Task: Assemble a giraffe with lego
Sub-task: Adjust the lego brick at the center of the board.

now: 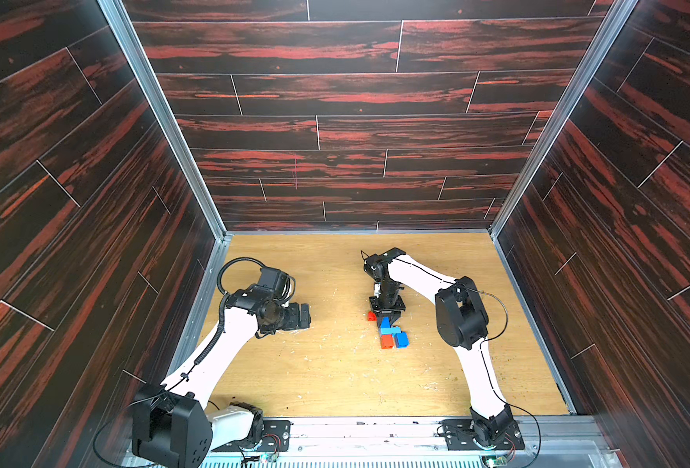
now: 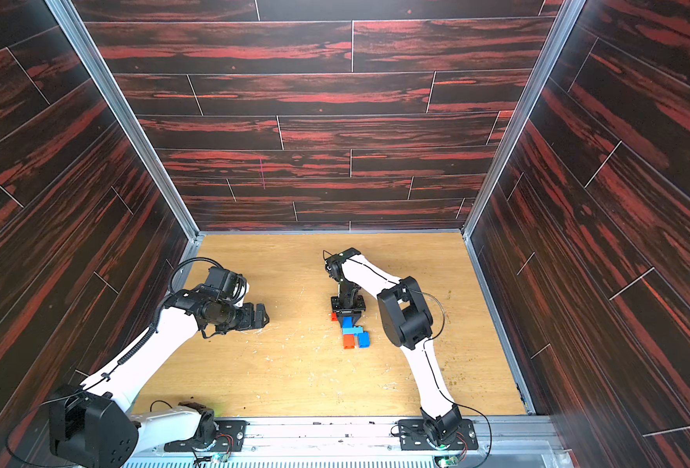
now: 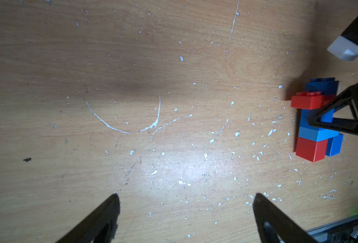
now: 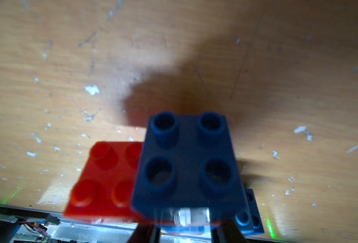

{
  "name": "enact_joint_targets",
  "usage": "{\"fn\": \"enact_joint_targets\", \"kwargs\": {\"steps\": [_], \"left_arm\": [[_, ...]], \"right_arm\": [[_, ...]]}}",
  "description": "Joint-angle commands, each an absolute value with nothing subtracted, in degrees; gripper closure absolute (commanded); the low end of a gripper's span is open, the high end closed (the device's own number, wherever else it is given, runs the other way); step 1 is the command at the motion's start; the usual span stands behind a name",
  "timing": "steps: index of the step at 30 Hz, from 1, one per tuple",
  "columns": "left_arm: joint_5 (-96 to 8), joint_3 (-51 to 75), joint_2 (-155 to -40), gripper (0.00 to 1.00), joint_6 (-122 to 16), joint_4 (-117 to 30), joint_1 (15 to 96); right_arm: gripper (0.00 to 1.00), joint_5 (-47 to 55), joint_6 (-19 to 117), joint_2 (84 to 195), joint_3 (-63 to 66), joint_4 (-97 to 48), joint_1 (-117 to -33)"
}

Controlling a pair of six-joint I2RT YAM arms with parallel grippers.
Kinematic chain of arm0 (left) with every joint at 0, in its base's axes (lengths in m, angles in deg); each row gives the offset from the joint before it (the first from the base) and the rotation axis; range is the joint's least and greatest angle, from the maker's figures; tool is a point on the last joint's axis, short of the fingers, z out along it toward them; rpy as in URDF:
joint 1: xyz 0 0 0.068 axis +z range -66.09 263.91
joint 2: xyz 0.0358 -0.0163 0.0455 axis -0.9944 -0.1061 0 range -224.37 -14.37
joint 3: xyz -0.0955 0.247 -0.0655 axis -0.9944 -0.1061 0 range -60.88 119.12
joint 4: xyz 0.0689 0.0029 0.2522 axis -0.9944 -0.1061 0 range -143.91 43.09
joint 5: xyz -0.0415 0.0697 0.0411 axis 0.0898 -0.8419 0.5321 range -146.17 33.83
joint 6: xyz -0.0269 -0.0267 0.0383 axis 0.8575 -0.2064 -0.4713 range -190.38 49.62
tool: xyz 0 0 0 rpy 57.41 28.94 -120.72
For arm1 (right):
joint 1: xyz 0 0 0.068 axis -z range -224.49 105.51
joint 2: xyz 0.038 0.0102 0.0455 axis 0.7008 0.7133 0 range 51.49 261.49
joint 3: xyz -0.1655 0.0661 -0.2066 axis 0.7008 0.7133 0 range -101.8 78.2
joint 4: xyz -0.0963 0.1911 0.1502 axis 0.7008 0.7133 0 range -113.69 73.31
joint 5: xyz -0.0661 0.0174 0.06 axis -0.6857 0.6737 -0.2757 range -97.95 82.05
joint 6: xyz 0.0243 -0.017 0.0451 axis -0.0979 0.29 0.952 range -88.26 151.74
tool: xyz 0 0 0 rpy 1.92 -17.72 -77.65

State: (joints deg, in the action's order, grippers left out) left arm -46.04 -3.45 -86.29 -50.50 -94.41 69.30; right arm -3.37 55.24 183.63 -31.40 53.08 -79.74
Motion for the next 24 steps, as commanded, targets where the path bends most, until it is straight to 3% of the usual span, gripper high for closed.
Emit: {"fn": "enact_joint_targets", "kwargs": {"steps": [1,7,14,24], "left_arm": [[-45.5,-4.0,-84.6,0.0,-51.2,-95.1,69.5],[-45.7,-4.1,-84.4,0.0,-51.3,-95.1,69.5],[-45.5,-4.1,-84.2,0.0,-51.3,-95.1,69.5],[-46.1,-4.3,-84.3,0.0,-51.4,-95.2,69.5]], "right_arm": [[0.75,-2.3,54.3,185.6,-33.8,55.6,-79.4],[0.69,-2.4,54.2,186.9,-34.9,56.3,-79.1],[0.5,-2.7,53.8,187.0,-34.6,56.3,-78.8],[0.42,-2.4,53.6,185.3,-34.5,55.9,-78.8]]}}
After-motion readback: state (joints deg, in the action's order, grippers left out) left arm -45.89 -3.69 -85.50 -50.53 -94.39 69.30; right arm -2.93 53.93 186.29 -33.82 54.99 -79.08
